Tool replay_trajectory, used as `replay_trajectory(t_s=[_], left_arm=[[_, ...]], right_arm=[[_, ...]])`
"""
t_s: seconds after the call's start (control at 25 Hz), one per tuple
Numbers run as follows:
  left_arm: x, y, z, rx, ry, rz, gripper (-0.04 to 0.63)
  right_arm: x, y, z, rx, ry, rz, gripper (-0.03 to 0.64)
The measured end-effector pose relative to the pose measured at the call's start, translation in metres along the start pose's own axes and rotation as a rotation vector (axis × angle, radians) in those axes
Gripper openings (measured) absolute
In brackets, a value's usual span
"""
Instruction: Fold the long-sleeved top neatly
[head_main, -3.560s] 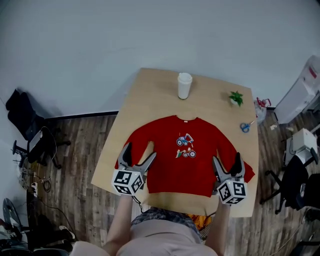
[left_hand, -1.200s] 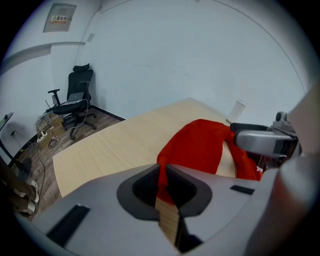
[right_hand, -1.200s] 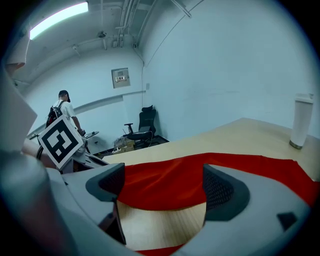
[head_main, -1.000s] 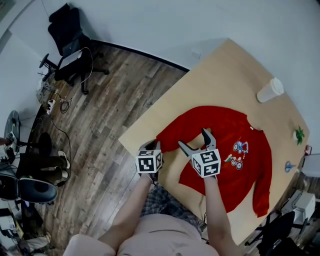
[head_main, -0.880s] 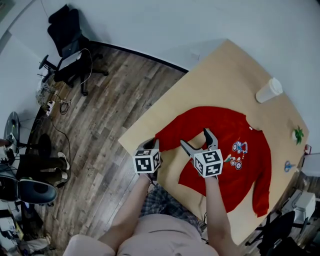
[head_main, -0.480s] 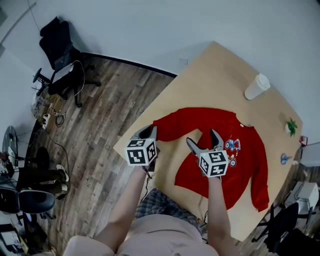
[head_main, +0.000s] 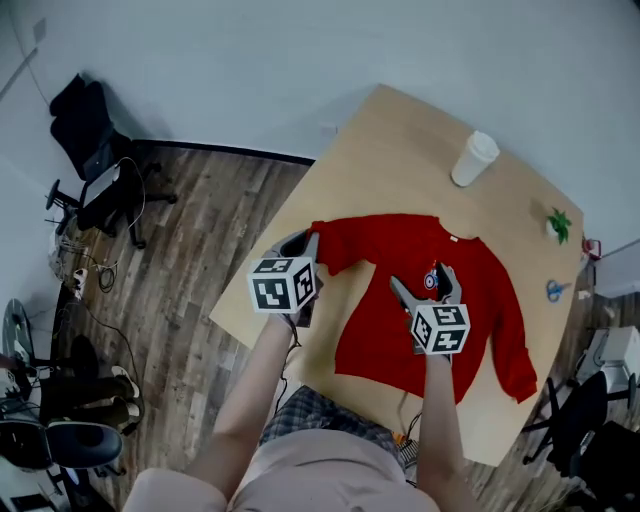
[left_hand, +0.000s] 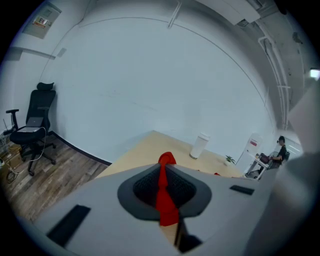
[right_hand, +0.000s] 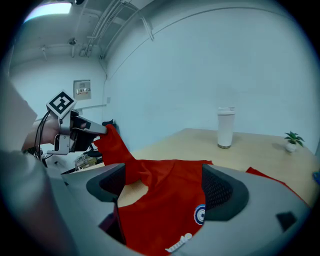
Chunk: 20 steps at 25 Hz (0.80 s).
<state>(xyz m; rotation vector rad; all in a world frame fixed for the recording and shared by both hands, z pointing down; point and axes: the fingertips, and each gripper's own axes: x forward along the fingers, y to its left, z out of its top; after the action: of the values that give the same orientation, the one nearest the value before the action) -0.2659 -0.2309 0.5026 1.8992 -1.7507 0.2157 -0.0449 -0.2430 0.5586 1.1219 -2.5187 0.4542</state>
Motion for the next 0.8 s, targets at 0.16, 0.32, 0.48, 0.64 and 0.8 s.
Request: replay_trajectory(t_s=[0.16, 0.32, 0.48, 0.64, 0.8], left_arm=[[0.027, -0.046, 0.012, 0.035, 0.000, -0.085, 0.018], [0.058, -0.104, 0.016, 0.087, 0.016, -0.181, 0.018], [0.084, -0.168, 0.010, 0.154, 0.047, -0.294, 0.018], [0.102, -0.239, -0.005, 0.237, 0.081, -0.419, 0.018], [0.118, -0.300, -0.035, 0.321, 0.136, -0.520, 0.020]], right_arm=[[-0.024, -0.031, 0.000, 0.024, -0.008, -0.078, 0.460], [-0.055, -0.065, -0.008, 0.064, -0.020, -0.158, 0.459], [-0.085, -0.098, -0.021, 0.111, -0.023, -0.240, 0.457], [-0.118, -0.129, -0.034, 0.156, -0.030, -0.323, 0.457], [-0.146, -0.157, -0.049, 0.200, -0.030, -0.396, 0.457]])
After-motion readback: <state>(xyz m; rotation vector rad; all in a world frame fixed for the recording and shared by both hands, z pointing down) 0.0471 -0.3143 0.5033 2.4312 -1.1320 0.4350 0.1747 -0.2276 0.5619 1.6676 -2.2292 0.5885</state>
